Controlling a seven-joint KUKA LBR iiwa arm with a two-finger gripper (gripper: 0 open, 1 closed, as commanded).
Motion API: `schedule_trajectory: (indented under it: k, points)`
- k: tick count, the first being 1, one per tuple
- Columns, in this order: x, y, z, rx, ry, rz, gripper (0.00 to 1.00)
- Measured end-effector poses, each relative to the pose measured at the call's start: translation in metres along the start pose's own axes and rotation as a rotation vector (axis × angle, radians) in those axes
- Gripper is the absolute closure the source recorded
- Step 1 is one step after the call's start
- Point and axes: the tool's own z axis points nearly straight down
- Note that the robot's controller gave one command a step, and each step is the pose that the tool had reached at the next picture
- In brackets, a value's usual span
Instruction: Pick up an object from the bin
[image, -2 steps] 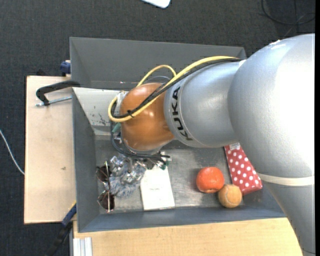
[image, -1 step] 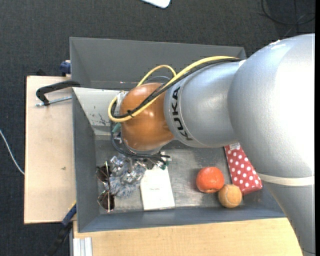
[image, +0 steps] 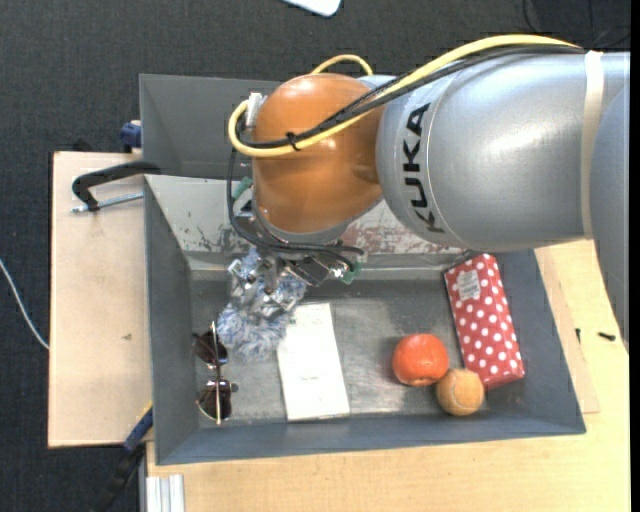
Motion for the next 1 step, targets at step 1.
schedule_trajectory:
  k: [1]
  points:
    - [0.0003, 0.0001, 0.0005, -0.001, 0.001, 0.000, 1.00]
